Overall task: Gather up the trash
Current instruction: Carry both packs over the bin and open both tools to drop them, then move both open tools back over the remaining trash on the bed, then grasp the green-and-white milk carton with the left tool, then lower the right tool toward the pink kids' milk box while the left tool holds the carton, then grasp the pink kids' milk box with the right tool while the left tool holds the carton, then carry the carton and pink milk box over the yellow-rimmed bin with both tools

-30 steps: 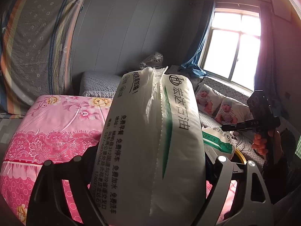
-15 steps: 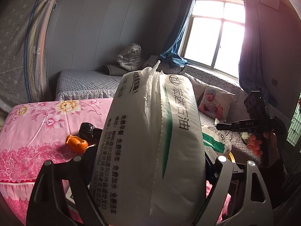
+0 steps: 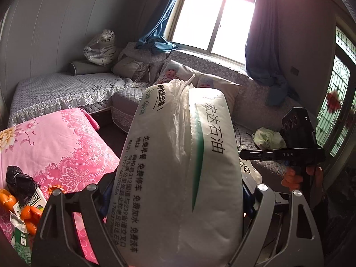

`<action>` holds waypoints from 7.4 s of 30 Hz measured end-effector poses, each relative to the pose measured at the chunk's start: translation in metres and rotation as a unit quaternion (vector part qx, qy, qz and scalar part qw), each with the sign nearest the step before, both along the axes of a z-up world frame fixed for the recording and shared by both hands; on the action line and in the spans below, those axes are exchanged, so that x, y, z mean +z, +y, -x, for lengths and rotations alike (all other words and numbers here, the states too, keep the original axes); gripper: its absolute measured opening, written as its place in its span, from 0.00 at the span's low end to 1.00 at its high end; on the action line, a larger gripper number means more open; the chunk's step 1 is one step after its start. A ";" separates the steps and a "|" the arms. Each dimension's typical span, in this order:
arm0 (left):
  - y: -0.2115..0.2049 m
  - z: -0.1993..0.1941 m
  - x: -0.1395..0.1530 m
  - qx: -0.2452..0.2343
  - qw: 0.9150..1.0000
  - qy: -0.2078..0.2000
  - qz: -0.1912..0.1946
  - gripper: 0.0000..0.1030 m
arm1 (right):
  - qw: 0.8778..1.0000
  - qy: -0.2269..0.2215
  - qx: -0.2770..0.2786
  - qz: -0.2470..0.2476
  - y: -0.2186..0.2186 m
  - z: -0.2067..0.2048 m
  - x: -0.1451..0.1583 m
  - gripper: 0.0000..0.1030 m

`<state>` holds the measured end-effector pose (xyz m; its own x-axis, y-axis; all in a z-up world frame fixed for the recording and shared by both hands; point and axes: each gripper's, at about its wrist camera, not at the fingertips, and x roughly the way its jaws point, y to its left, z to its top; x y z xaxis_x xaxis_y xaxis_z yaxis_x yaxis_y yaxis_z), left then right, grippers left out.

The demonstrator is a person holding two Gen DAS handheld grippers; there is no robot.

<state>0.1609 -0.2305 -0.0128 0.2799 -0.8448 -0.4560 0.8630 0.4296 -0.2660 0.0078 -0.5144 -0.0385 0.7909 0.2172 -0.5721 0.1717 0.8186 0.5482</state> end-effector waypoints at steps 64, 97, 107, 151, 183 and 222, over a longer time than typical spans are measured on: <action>0.259 -0.017 0.021 0.320 0.946 -0.060 0.009 0.90 | 0.998 0.015 0.057 0.002 0.055 -0.012 -0.026 0.01; 0.219 -0.133 -0.125 0.079 0.973 0.132 -0.171 0.91 | 0.977 0.023 0.213 -0.005 0.183 -0.091 -0.034 0.50; 0.234 -0.135 -0.130 0.096 0.972 0.153 -0.149 0.55 | 0.972 0.023 0.235 0.001 0.199 -0.091 -0.031 0.50; 0.359 0.013 -0.065 0.203 0.974 0.053 0.085 0.53 | 0.655 0.134 0.608 0.428 0.459 -0.208 -0.106 0.77; 0.325 0.054 -0.015 0.249 0.965 0.000 0.077 0.53 | 0.873 -0.025 0.469 0.131 0.342 -0.168 0.013 0.54; 0.085 0.055 0.007 0.081 0.997 0.008 0.000 0.53 | 0.989 -0.096 0.103 -0.042 0.062 -0.002 -0.032 0.54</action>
<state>0.1061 -0.1455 -0.0059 0.4048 -0.7893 -0.4617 0.7782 0.5625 -0.2792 0.0099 -0.4528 -0.0703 0.8170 0.4263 -0.3882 -0.1089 0.7752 0.6222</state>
